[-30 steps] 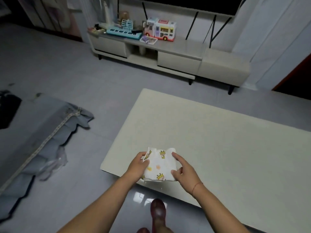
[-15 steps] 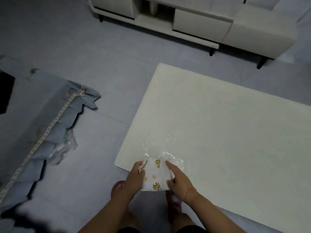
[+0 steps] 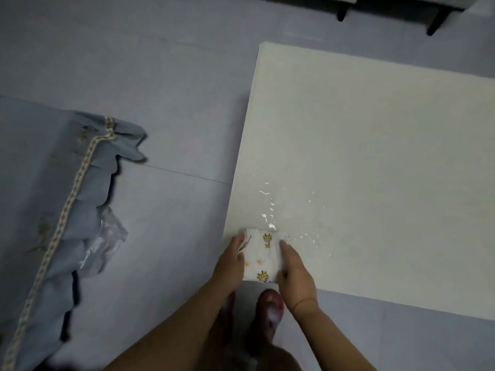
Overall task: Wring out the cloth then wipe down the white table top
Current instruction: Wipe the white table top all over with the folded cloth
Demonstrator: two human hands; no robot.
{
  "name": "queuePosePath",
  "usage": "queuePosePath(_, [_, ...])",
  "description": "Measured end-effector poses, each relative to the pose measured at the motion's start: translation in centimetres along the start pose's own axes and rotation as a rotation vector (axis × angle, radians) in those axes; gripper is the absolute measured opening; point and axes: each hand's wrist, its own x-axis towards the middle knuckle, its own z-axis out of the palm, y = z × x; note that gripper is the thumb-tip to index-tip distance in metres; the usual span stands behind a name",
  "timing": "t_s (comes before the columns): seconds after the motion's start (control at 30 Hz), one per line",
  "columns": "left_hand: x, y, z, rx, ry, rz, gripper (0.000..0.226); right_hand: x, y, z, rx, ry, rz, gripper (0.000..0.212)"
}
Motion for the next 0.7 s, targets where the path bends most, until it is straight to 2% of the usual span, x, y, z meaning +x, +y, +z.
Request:
queuePosePath(0.07, [0.8, -1.3, 0.7, 0.085, 0.056, 0.069, 0.044, 1.4, 1.1, 1.0, -0.128, 0.019, 0.049, 0.059])
queuePosePath(0.17, [2.5, -2.8, 1.4, 0.353, 0.334, 0.2, 0.038, 2.8, 2.3, 2.7, -0.611, 0.147, 0.038, 0.064])
queuePosePath(0.23, [4.2, -3.4, 1.6, 0.381, 0.454, 0.254, 0.045, 3.5, 2.5, 4.4, -0.657, 0.238, -0.024, 0.054])
queuePosePath(0.37, [6.9, -4.6, 2.7, 0.167, 0.408, 0.23, 0.057, 5.9, 1.0, 8.7, -0.682, 0.243, -0.213, 0.055])
queuePosePath(0.5, [7.5, -6.2, 3.6, 0.179, 0.492, 0.3, 0.06, 7.8, 1.7, 11.3, -0.704, 0.244, -0.196, 0.06])
queuePosePath(0.63, [7.5, -6.0, 3.5, 0.185, 0.486, 0.325, 0.065, 8.9, 4.1, 9.0, -0.841, 0.226, -0.43, 0.059])
queuePosePath(0.7, [7.2, -5.7, 3.4, 0.193, 0.488, 0.335, 0.067, 10.3, 5.0, 6.8, -0.837, 0.349, -0.326, 0.06])
